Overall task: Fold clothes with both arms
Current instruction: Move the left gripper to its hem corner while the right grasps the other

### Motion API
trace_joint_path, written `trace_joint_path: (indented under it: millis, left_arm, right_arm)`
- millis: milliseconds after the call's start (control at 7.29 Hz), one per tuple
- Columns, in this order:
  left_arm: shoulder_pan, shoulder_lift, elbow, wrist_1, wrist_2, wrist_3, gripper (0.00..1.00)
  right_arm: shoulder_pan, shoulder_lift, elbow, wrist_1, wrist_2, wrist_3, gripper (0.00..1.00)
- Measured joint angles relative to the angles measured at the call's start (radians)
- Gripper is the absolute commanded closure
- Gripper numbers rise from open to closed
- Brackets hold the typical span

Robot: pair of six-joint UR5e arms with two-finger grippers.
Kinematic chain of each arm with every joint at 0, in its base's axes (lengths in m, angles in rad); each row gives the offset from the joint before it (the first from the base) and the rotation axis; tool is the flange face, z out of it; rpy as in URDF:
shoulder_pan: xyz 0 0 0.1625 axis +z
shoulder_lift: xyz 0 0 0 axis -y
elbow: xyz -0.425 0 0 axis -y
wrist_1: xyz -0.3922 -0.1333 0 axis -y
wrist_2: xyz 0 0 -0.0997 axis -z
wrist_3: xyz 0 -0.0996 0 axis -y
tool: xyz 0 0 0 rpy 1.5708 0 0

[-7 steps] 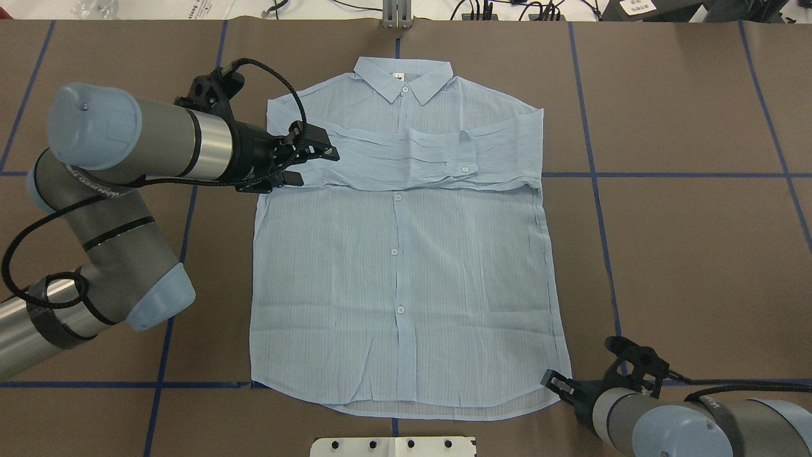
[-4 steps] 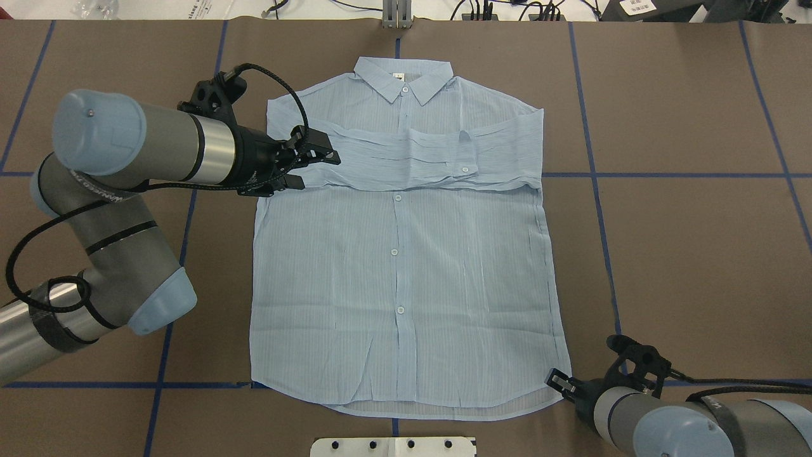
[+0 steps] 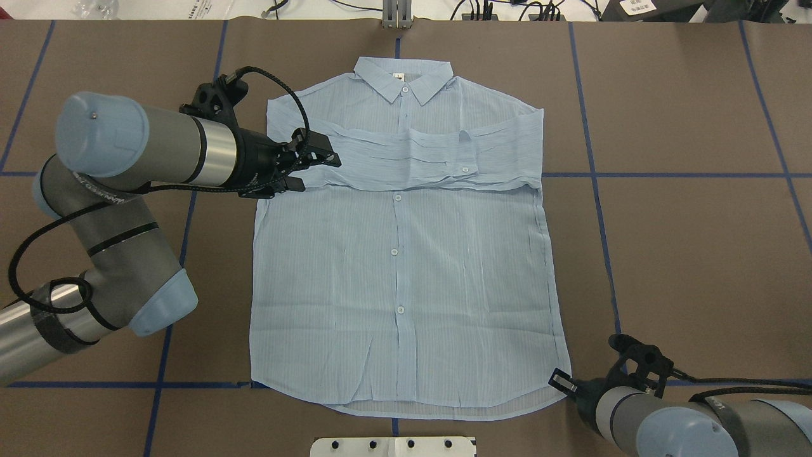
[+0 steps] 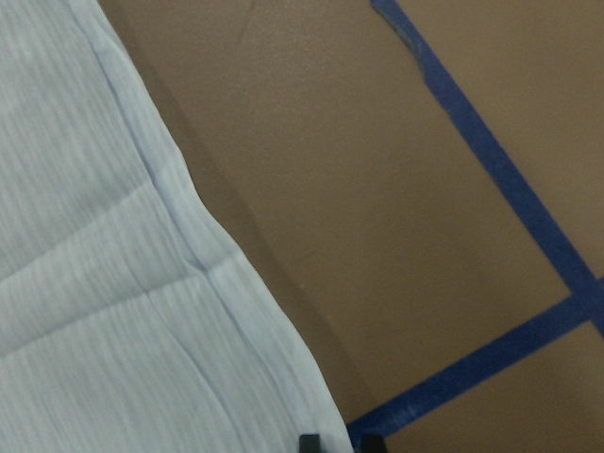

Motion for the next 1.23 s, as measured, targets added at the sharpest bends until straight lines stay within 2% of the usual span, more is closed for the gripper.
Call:
trace_joint_path:
  millis: [274,411,549,823,960,1234]
  left_arm:
    - [0.024,0.001,-0.008,0.014,0.001,-0.018,0.17]
    - [0.071,0.025,-0.044,0.061,0.024,-0.039,0.17]
    - [0.150,0.096,-0.131,0.141,0.088,-0.056,0.17]
    - [0.304,0.311,-0.292,0.233,0.224,-0.075,0.19]
    - [0.357,0.376,-0.307,0.245,0.260,-0.095,0.22]
    - [0.443,0.407,-0.283,0.251,0.282,-0.159,0.31]
  right_arm:
    - [-0.005,-0.015,0.027,-0.001,0.003,0.000,1.00]
    - [-0.005,-0.029,0.046,-0.001,0.006,-0.001,1.00]
    - [-0.006,-0.035,0.058,-0.001,0.008,-0.001,1.00]
    - [-0.007,-0.036,0.067,0.000,0.010,-0.002,1.00]
    - [-0.008,-0.034,0.068,0.001,0.010,-0.002,1.00]
    - [-0.010,-0.027,0.068,0.002,0.010,-0.002,1.00]
